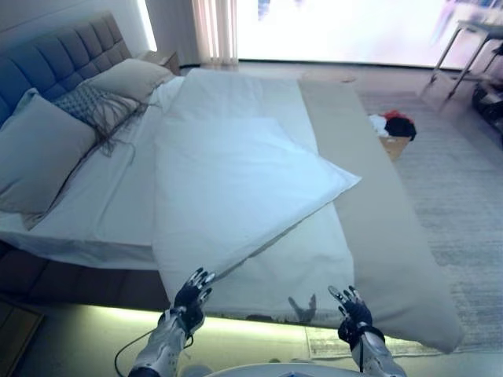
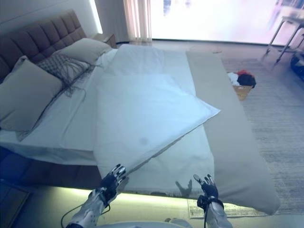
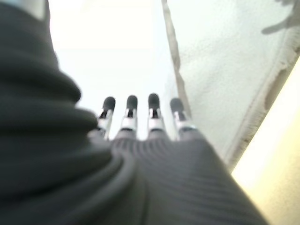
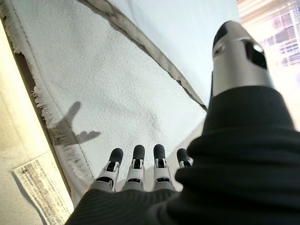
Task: Make the bed neatly
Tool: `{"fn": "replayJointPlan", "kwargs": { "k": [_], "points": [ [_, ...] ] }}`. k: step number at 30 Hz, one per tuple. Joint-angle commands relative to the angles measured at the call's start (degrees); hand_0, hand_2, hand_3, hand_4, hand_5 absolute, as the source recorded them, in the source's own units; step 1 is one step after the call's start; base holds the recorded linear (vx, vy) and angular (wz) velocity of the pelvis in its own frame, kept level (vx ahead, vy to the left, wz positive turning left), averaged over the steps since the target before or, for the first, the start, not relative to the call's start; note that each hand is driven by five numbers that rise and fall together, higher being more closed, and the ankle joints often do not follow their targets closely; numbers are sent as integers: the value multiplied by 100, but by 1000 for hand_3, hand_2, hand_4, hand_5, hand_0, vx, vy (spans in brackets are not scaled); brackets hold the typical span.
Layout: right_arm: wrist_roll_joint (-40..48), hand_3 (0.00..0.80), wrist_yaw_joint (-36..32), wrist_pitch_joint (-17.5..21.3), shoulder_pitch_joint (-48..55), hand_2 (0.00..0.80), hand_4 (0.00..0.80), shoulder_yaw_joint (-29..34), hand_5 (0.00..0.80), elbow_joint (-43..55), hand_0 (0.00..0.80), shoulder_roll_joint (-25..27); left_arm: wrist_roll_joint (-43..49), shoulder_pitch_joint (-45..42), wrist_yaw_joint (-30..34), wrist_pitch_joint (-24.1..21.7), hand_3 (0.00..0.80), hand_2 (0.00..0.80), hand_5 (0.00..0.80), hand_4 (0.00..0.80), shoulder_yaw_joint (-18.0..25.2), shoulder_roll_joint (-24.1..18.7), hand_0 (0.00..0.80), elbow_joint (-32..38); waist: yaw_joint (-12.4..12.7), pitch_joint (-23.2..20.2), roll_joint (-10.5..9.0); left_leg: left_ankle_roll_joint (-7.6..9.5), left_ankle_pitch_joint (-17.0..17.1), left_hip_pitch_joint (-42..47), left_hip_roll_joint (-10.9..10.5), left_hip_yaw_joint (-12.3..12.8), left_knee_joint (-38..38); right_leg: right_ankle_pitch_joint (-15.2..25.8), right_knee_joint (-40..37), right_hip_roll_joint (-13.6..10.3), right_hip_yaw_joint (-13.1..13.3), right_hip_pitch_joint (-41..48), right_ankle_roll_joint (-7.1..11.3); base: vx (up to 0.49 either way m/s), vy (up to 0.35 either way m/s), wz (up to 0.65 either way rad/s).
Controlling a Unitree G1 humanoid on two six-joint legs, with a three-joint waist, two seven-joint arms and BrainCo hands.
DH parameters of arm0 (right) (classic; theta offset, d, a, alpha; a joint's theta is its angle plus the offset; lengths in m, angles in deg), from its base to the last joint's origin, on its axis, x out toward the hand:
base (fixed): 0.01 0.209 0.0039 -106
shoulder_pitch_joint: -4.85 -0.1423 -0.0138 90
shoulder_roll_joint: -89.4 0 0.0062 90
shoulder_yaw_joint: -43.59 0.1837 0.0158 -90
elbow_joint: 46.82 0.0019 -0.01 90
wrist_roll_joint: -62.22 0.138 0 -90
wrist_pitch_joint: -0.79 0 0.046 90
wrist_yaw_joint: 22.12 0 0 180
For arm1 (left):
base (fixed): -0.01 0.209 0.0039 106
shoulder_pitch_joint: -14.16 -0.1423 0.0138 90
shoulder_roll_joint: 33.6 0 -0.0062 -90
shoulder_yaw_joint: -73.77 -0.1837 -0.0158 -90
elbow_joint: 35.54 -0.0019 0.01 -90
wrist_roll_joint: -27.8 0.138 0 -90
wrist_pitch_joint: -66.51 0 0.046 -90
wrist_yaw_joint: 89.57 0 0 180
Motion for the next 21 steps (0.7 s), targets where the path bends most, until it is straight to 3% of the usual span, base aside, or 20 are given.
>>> {"fn": "replayJointPlan", "kwargs": {
  "k": [1, 4, 12, 15, 17, 18, 19, 21],
  "points": [
    [233, 0, 106, 351, 47, 0, 0, 115, 0, 435, 0, 99, -134, 256, 90, -139, 0, 0, 0, 0, 97, -149, 0, 369, 153, 148, 217, -51, 1842, -332, 35, -436, -1539, 408, -128, -129, 411, 376, 704, 215, 104, 1],
    [258, 0, 108, 357, 94, 0, 0, 167, 0, 357, 0, 33, -132, 302, 132, -65, 0, 0, 0, 0, 164, -93, 0, 252, 172, 206, 297, -75, 1898, -545, -108, -520, -2171, 239, -126, -13, 676, 571, 683, 216, 66, 5],
    [262, 0, -370, 469, 308, 0, 0, 409, 0, -79, 0, 27, -96, 69, 138, 32, 0, 0, 0, 0, 185, -23, 0, 222, 168, 97, 409, -47, 1737, -895, -271, -676, -2275, -15, -112, 141, 920, 727, 598, 291, 58, -34],
    [293, 0, -259, 462, 270, 0, 0, 393, 0, 86, 0, 12, 48, 4, 147, 174, 0, 0, 0, 0, 238, -75, 0, 293, 255, 78, 434, 55, 1678, -794, -382, -701, -2144, -184, 54, 22, 959, 824, 673, 374, 130, -9],
    [284, 0, -94, 404, 213, 0, 0, 343, 0, 333, 0, 13, 31, 54, 166, 217, 0, 0, 0, 0, 246, -135, 0, 332, 251, 93, 396, 152, 1342, -873, -525, -744, -1568, -207, 162, -122, 1040, 817, 722, 317, 175, -23],
    [260, 0, 57, 374, 174, 0, 0, 273, 0, 503, 0, 25, 15, 102, 166, 241, 0, 0, 0, 0, 244, -176, 0, 363, 278, 71, 366, 286, 973, -888, -696, -798, -1463, -224, 290, -257, 1101, 783, 788, 348, 221, -39],
    [278, 0, 249, 305, 122, 0, 0, 189, 0, 574, 0, 7, 72, 114, -7, 247, 0, 0, 0, 0, 210, -177, 0, 376, 346, 44, 393, 313, 1004, -943, -794, -1008, -1568, -277, 429, -298, 1187, 780, 844, 335, 226, -43],
    [361, 0, 378, 258, 69, 0, 0, 225, 0, 658, 0, -89, 32, 237, -29, 109, 0, 0, 0, 0, 161, -213, 0, 288, 358, 39, 335, 435, 776, -1074, -906, -843, -1129, -266, 737, -484, 1077, 765, 966, 282, 193, -27]
  ]
}}
